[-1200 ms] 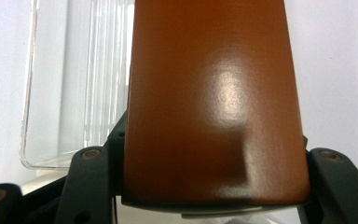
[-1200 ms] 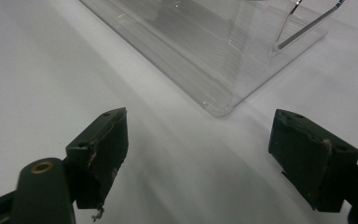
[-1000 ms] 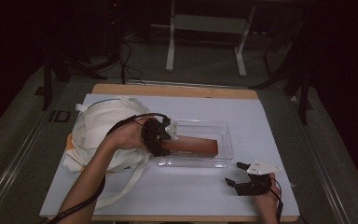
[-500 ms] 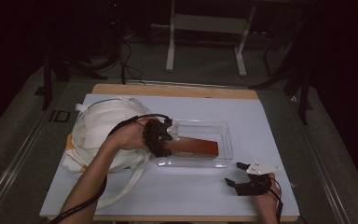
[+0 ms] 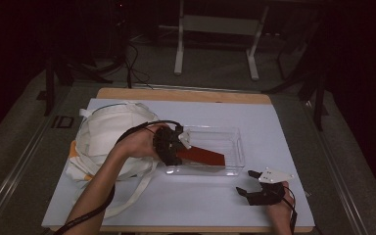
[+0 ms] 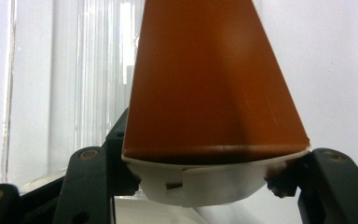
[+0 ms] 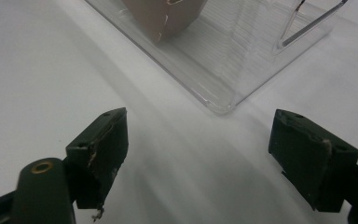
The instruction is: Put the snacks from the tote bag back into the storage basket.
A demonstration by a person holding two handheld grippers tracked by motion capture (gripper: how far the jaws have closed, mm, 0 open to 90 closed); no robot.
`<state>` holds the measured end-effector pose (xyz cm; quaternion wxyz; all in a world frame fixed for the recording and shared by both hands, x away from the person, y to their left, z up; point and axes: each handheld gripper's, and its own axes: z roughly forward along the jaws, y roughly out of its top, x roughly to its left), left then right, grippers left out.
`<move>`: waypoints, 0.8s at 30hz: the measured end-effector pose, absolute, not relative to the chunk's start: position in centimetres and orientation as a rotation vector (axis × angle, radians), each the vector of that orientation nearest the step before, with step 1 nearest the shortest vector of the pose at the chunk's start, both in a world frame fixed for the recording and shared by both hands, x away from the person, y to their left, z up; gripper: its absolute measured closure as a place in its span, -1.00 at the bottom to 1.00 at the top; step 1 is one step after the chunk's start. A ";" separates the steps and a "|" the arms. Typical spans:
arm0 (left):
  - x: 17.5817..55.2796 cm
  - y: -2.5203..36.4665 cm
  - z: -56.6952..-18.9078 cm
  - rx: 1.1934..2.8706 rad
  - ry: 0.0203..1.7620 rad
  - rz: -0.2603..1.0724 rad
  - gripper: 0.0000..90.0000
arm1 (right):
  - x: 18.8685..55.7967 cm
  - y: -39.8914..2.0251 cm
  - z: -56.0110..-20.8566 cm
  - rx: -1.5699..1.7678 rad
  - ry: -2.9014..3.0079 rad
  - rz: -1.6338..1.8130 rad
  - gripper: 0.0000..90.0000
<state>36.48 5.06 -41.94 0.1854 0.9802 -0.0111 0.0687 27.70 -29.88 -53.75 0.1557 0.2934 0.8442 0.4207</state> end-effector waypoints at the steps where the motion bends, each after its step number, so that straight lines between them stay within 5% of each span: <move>1: 36.5 5.1 -41.9 2.762 -0.031 0.194 -0.06 | 27.7 -29.9 -53.8 0.840 2.418 1.205 -0.56; 24: 37.5 4.8 -42.7 2.789 0.072 0.084 -0.12 | 27.7 -29.8 -53.8 0.838 2.428 1.195 -0.56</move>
